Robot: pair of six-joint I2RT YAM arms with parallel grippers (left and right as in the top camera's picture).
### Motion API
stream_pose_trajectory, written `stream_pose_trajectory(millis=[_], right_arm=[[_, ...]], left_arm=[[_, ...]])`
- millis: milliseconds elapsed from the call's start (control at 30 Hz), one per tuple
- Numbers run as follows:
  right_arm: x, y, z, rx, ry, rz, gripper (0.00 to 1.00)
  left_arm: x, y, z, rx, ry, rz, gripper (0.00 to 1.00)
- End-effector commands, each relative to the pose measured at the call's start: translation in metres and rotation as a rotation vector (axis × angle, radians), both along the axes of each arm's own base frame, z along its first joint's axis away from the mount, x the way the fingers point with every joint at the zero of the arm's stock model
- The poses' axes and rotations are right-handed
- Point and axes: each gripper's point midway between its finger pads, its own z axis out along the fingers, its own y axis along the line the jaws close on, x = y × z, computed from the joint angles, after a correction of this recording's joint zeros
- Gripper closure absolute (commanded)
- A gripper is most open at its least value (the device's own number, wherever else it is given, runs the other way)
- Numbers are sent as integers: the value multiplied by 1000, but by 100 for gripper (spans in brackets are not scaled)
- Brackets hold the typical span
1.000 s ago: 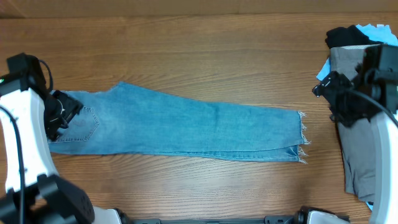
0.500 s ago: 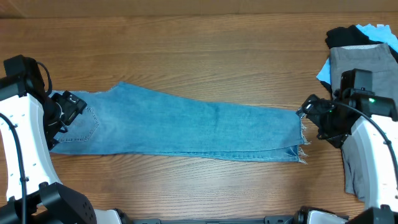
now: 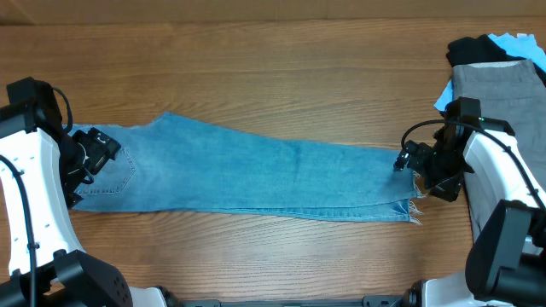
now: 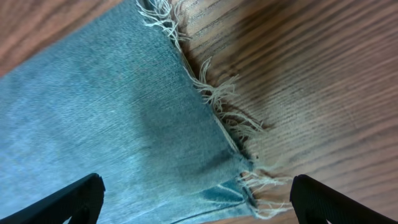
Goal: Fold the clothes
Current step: 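Grasp the frayed jeans hem with the right gripper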
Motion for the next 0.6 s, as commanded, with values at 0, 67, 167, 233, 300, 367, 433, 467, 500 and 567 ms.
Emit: stream_pose_trajectory(millis=[0, 67, 167, 233, 300, 367, 433, 467, 500, 567], right_arm=[[-1, -2, -9, -4, 21, 31, 0], [1, -3, -12, -5, 18, 31, 0], [3, -3, -14, -5, 16, 30, 2], [3, -2, -15, -5, 17, 32, 2], [3, 2, -16, 21, 17, 34, 2], [2, 3, -20, 24, 23, 37, 2], [2, 3, -24, 24, 24, 36, 1], [1, 4, -28, 31, 23, 36, 1], [1, 6, -30, 41, 24, 36, 1], [-3, 8, -35, 49, 32, 35, 1]], left_arm=[[1, -2, 1, -6, -4, -19, 0], [1, -2, 1, -6, -3, -20, 0], [0, -2, 1, -8, 0, -20, 0], [0, -2, 1, -7, -1, -19, 0], [0, -2, 1, -6, -2, -19, 0], [0, -2, -1, -8, 2, -19, 0], [-1, -3, -3, -10, 7, -19, 0], [-2, -3, -5, -12, 12, -19, 0], [-3, -4, -8, -15, 17, -19, 0], [-5, -5, -15, -20, 29, -19, 0]])
